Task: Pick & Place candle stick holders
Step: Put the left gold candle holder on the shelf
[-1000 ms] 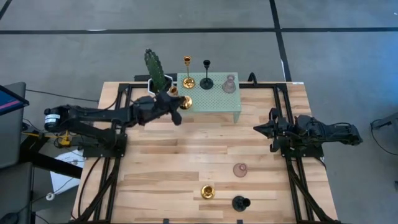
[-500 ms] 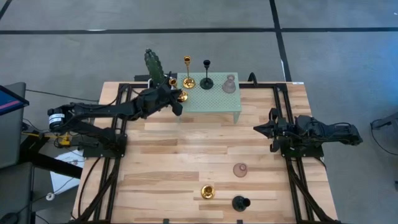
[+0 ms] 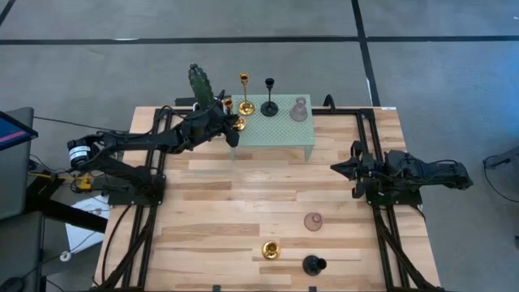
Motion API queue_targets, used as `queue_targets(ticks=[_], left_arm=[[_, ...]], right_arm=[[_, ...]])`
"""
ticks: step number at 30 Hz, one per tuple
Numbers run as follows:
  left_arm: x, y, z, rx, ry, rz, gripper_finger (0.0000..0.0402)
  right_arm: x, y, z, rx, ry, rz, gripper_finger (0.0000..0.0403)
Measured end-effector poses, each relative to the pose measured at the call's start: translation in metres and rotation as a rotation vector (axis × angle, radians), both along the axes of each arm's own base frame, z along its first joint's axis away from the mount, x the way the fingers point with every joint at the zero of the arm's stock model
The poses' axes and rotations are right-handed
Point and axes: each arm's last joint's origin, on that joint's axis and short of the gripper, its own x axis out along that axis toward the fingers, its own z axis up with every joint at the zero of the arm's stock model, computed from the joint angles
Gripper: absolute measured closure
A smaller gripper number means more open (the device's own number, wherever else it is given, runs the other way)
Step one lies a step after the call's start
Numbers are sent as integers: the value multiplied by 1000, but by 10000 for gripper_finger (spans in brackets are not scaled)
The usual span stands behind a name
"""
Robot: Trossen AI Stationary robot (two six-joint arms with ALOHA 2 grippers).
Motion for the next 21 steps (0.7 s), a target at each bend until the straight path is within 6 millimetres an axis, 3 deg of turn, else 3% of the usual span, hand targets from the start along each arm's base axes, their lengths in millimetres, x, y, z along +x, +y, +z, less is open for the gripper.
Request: queue_targets(ticks=[9, 21], left_arm=[[0, 0, 1, 1, -7, -30, 378], [0, 0, 2, 11, -12, -24, 349]], right_arm=[[0, 0, 0, 0, 0, 0, 403], [0, 0, 0, 8, -1, -1, 403]])
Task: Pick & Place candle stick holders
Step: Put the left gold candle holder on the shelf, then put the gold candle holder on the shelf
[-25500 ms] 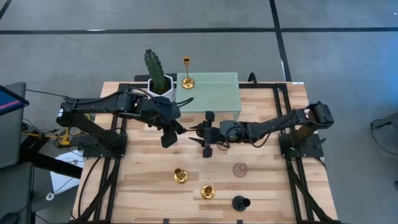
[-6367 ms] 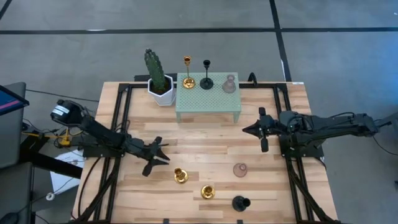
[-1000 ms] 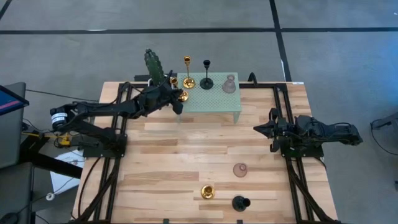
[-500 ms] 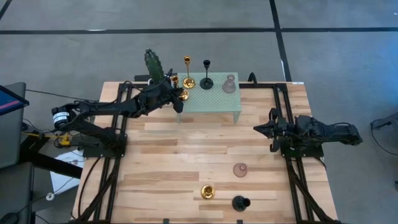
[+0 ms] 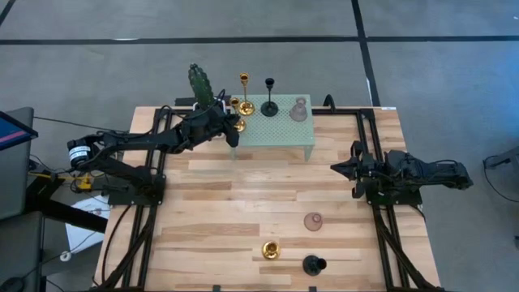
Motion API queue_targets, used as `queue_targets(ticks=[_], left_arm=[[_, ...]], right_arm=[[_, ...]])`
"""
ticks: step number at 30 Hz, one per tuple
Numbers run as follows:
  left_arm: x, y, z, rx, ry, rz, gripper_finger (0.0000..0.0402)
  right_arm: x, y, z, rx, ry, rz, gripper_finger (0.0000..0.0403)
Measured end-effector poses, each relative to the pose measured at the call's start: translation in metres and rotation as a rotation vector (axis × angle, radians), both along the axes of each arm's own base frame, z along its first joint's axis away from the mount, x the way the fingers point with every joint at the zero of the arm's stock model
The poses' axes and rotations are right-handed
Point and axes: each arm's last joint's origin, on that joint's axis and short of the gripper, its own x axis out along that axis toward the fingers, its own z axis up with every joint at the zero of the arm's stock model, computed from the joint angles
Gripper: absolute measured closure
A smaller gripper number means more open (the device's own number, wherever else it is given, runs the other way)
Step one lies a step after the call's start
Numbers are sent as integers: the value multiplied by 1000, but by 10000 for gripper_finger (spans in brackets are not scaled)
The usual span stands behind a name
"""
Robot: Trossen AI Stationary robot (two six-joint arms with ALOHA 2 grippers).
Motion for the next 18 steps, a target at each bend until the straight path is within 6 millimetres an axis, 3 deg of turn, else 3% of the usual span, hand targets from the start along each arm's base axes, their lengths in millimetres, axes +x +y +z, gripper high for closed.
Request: queue_targets(ticks=[18], left_arm=[[1, -2, -1, 23, 23, -86, 281]], right_arm=[[0, 0, 0, 0, 3, 0, 403]])
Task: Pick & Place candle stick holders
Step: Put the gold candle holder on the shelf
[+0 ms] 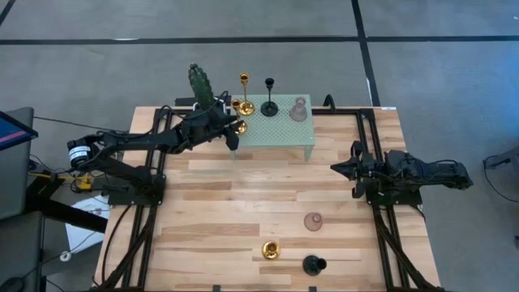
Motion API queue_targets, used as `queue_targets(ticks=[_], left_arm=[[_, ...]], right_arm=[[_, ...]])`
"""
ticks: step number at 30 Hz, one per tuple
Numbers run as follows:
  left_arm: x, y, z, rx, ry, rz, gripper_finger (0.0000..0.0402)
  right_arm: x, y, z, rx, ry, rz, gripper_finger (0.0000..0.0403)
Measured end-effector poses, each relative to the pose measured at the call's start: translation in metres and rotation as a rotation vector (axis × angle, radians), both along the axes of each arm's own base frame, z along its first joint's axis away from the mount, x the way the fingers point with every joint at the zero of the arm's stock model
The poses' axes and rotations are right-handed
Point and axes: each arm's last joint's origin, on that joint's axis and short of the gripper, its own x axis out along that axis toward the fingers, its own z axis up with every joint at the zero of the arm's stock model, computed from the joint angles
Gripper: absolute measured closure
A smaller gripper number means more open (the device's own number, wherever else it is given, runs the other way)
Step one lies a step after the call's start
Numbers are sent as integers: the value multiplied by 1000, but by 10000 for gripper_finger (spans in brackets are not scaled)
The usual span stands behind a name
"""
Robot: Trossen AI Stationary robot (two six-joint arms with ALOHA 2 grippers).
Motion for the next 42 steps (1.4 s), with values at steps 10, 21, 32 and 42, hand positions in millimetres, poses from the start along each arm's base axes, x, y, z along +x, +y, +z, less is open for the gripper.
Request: queue_targets(ticks=[10, 21, 32, 42], left_arm=[[-1, 1, 0, 17, 14, 53, 213], [-13, -7, -3, -23, 130, 70, 210], [-43, -42, 18, -46, 120, -71, 239], [-50, -106, -13, -149, 226, -683, 343]], right_arm=[[0, 0, 0, 17, 0, -1, 403], [0, 0, 0, 18, 0, -1, 403], [0, -1, -2, 15, 23, -19, 403], [0, -1, -2, 15, 23, -20, 403]])
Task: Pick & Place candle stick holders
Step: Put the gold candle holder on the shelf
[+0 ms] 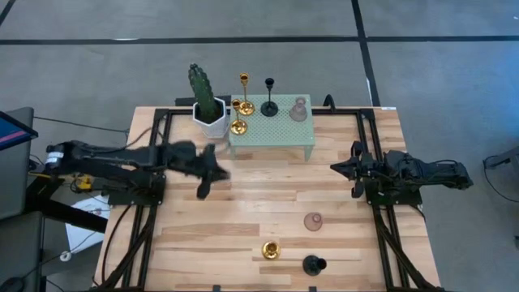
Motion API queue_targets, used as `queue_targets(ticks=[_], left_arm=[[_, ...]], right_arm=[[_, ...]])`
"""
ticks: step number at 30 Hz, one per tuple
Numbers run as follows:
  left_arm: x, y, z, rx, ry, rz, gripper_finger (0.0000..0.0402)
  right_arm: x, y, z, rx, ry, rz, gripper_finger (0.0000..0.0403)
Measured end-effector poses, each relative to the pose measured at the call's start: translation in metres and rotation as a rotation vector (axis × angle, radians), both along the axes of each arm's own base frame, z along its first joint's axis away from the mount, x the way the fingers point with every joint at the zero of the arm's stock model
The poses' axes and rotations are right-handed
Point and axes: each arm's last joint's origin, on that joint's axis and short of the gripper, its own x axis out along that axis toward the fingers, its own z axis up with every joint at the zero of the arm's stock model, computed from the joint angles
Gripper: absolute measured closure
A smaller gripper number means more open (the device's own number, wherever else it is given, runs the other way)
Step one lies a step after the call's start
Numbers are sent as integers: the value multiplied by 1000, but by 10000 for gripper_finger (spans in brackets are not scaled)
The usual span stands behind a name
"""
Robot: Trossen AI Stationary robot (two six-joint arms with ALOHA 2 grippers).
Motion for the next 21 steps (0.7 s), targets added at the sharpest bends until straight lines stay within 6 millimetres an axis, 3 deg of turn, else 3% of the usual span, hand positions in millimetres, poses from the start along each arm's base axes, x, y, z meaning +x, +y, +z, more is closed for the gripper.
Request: queue_targets(ticks=[5, 9, 21], left_arm=[[10, -40, -36, 6, -53, -210, 390], [21, -67, -55, 109, -203, -347, 394], [71, -90, -103, 180, -239, -330, 369]], right_arm=[[0, 0, 0, 0, 0, 0, 403], [0, 0, 0, 0, -1, 0, 403], [0, 0, 0, 39, -6, -2, 403]])
